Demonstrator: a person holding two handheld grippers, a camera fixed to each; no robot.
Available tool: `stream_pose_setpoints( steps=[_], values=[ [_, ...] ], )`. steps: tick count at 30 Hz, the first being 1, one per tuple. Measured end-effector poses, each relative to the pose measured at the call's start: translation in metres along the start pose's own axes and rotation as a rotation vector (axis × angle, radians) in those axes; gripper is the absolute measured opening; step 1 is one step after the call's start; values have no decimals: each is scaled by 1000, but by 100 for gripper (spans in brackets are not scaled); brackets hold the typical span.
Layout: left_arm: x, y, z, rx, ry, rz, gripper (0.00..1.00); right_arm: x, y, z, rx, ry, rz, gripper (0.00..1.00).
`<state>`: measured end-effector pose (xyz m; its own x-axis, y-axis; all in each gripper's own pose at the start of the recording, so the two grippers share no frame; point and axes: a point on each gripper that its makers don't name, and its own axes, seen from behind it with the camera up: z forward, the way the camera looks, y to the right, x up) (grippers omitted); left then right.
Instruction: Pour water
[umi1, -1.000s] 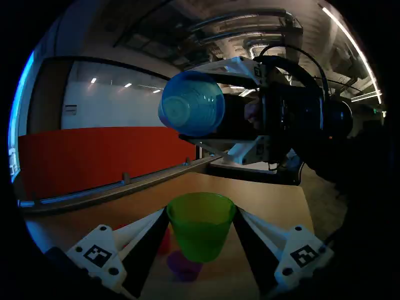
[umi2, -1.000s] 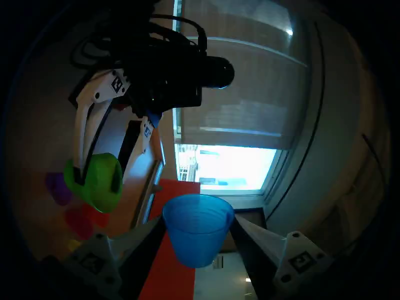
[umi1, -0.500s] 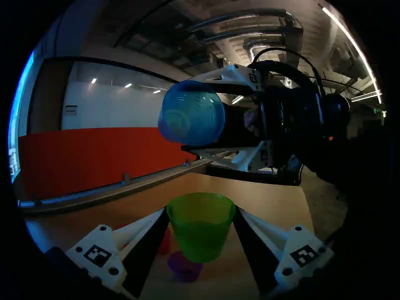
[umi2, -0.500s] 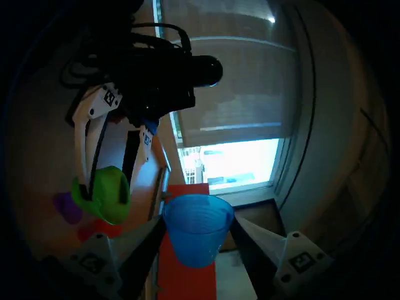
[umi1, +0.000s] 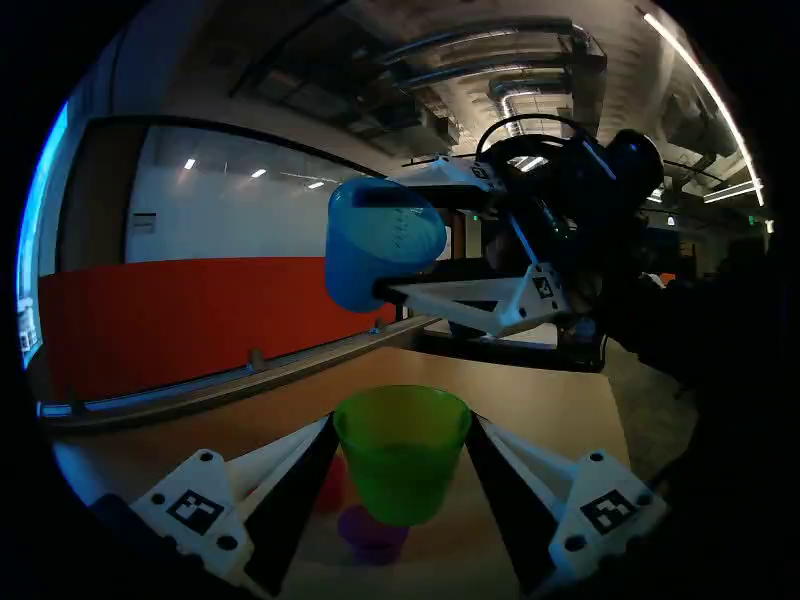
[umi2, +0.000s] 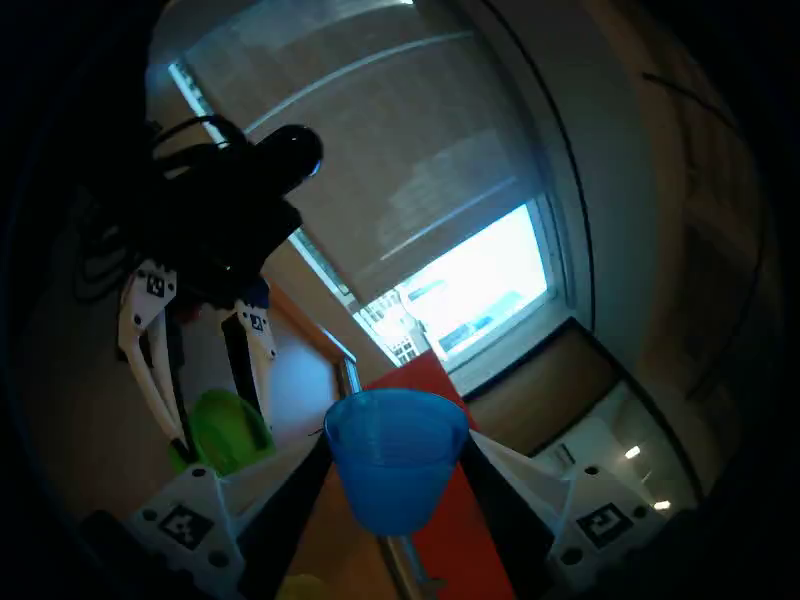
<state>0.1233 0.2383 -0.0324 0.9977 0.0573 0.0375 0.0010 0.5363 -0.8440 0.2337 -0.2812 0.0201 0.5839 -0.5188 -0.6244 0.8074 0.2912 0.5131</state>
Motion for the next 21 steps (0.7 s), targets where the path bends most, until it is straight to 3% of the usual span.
stream_pose_setpoints(
  steps=[9, 21],
  values=[
    [2, 0, -2, 6, 0, 6, 88, -2, 2, -7, 3, 13, 329, 90],
    [3, -1, -5, 16, -4, 11, 88, -12, -2, -11, 15, -22, 716, 90]
  ],
)
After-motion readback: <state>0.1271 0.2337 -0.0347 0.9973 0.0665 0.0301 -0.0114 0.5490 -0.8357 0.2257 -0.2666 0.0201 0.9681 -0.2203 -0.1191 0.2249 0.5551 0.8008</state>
